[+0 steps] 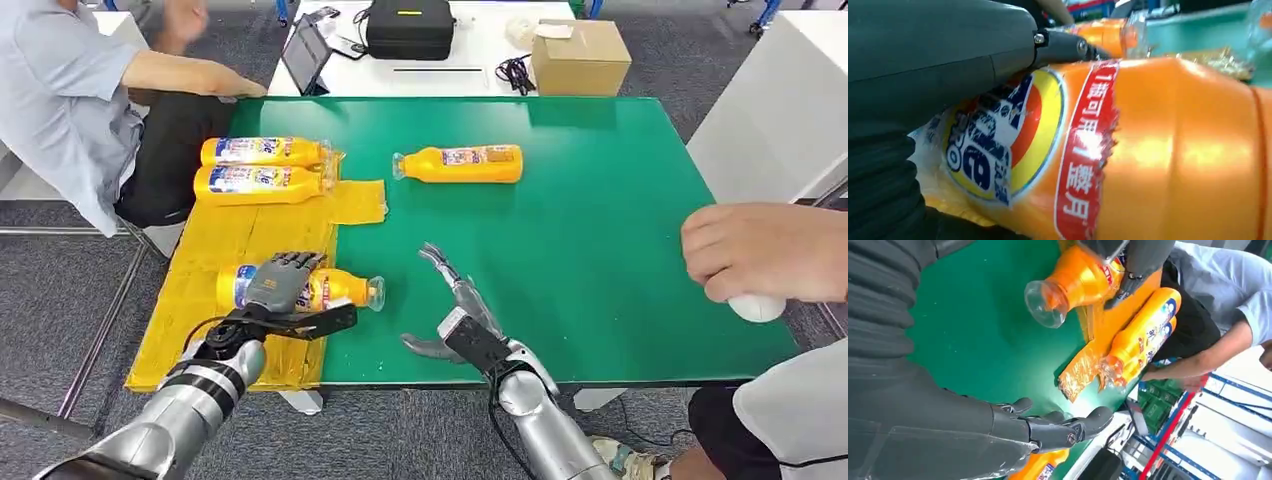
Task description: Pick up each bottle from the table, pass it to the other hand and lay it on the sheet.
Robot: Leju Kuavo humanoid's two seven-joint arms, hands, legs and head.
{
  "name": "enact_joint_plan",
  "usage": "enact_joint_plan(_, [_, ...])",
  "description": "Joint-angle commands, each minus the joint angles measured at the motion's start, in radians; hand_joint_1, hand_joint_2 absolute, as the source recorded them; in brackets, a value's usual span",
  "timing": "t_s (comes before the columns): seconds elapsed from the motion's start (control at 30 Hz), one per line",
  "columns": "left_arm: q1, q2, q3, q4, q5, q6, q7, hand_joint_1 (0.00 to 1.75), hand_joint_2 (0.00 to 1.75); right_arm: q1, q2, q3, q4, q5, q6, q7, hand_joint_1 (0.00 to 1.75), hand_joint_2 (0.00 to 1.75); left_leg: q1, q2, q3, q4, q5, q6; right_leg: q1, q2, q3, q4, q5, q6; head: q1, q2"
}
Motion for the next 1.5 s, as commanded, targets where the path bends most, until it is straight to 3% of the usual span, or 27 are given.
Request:
enact_joint_plan(0.03, [-0.014,0.009,-0.038,0.12,-0.007,-0.021,0.019,0.09,1.75,-0.022,0.003,-0.024,0.037,0.0,0.004,0.003,0.0,1.75,0.001,0.002,0.002,-0.001,0.0,-0.002,0.001,0.002,0.002,-0.001,0.001,-0.002,0.0,0.0])
enact_joint_plan(0.7, [-0.027,0.001,-0.052,0.156,-0.008,-0.129,0.026,0.0,1.75,-0.025,0.002,-0.043,0.062,0.002,0.003,0.002,0.0,1.75,0.001,0.004,0.007,-0.002,0.0,-0.003,0.001,0.003,0.006,-0.002,0.001,-0.003,0.0,0.0])
enact_joint_plan(0.9, [-0.01,-0.029,-0.039,0.086,0.037,0.018,-0.031,0.0,1.75,-0.013,0.001,-0.064,0.064,0.005,-0.001,0.001,0.0,1.75,0.0,0.002,0.006,-0.001,0.001,-0.002,0.0,0.001,0.005,-0.001,0.0,-0.001,0.0,0.0])
enact_joint_plan(1.13, [-0.004,-0.056,-0.121,-0.14,0.105,0.137,-0.118,0.0,1.75,-0.019,0.005,-0.052,0.088,0.012,-0.001,-0.007,0.0,1.75,0.001,-0.002,0.001,0.001,0.001,-0.002,0.001,-0.002,0.002,0.0,0.0,-0.002,0.0,0.0])
enact_joint_plan(1.5, [-0.02,-0.043,-0.162,-0.095,0.115,0.163,-0.099,0.0,1.75,-0.025,-0.005,-0.045,0.078,0.011,-0.004,-0.008,0.0,1.75,0.001,0.001,-0.004,0.001,0.001,-0.001,0.001,0.0,-0.004,0.0,0.002,0.0,0.0,0.0])
